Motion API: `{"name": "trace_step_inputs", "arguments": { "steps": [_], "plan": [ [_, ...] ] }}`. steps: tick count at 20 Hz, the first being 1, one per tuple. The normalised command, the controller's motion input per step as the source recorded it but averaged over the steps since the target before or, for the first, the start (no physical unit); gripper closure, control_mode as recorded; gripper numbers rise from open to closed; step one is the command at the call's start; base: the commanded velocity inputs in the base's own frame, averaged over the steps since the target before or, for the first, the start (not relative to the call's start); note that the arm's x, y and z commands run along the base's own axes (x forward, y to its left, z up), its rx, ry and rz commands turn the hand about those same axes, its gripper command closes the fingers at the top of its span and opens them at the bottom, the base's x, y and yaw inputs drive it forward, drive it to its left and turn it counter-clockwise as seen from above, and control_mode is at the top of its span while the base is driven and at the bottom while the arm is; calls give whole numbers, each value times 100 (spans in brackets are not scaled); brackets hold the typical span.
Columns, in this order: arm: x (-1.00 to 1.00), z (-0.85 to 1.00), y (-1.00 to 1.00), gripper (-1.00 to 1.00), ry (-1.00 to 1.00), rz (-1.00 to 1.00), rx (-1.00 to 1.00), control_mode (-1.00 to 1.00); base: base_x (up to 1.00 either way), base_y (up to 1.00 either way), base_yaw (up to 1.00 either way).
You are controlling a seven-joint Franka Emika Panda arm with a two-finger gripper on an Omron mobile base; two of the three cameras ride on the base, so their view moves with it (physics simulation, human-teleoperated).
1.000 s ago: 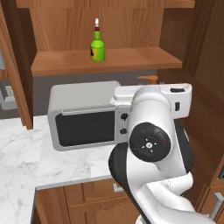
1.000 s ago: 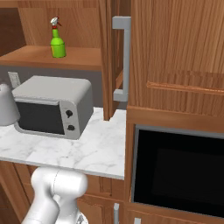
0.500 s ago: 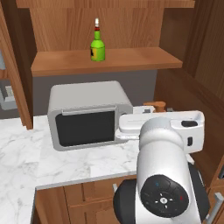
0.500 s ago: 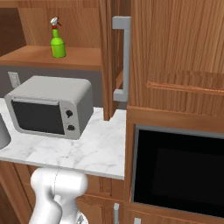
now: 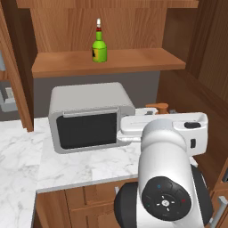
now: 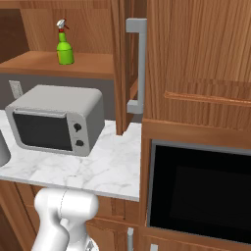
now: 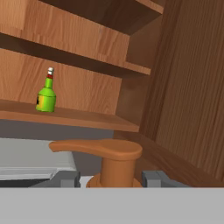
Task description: Locate and retrieve the spray and soap dispenser from the cabinet. Place them next to the sink.
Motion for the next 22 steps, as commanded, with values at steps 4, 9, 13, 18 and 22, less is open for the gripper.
{"name": "trace_step_inputs", "arguments": {
  "steps": [4, 9, 13, 18, 22],
  "plan": [
    [0, 0, 0, 100, 0, 0, 0, 100, -11, 1, 0],
    [0, 0, 0, 100, 0, 0, 0, 100, -40, 21, 21],
    [0, 0, 0, 100, 0, 0, 0, 100, -1, 30, 49],
    [0, 0, 0, 100, 0, 0, 0, 100, -3, 20, 50],
    [0, 0, 0, 100, 0, 0, 0, 100, -7, 12, 49]
  ]
}}
